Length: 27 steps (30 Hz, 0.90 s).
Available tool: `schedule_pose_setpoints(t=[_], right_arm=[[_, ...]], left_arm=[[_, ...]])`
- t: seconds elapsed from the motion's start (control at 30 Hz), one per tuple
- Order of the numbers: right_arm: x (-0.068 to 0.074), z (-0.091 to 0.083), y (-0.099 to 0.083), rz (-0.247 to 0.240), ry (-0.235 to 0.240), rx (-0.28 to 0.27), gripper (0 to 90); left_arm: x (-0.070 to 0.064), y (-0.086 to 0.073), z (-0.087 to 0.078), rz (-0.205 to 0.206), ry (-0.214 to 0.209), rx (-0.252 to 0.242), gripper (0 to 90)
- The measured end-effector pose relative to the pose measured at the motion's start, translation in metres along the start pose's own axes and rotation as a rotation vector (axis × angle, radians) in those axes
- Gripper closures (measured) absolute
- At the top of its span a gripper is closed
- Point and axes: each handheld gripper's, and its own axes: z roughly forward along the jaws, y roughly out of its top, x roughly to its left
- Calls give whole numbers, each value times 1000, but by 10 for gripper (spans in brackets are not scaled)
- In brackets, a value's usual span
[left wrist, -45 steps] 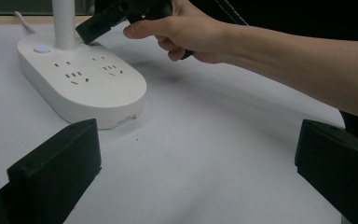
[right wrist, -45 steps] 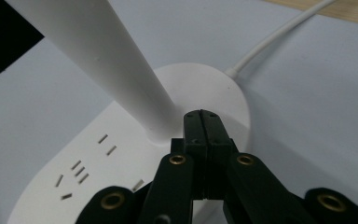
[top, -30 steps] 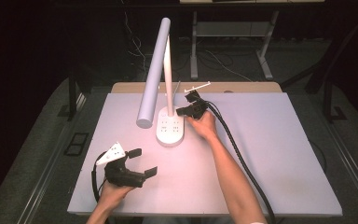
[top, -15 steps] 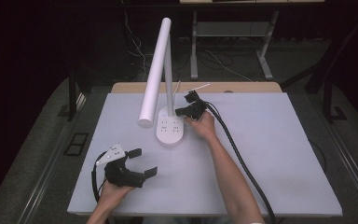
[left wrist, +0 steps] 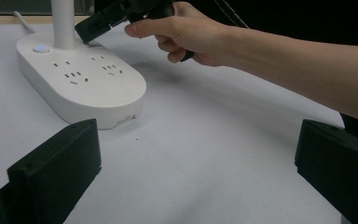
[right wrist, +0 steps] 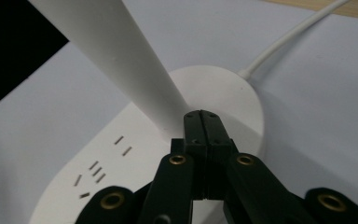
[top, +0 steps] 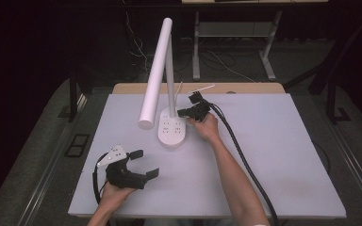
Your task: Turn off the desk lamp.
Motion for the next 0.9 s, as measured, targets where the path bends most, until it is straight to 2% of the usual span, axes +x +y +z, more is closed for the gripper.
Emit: schedule_pose_setpoints(t=[0.4,0.63,0.7,0.8,0.9], right_arm=[[8,-13,4,-11,-10,-23,900],[10,-39,7,-29,-17,-40,900],[9,-51,6,-31,-15,-44,899],[8,-63,4,-43,-21,-54,824],[7,-76,2,-42,-5,-69,762]], left_arm=[[0,0,0,-2,1,-2,0],[-1,0,0,-2,-1,-2,0],[-1,0,1,-1,0,0,0],[-1,0,2,2,-1,2,0],[-2,0,3,3,-1,3,0]])
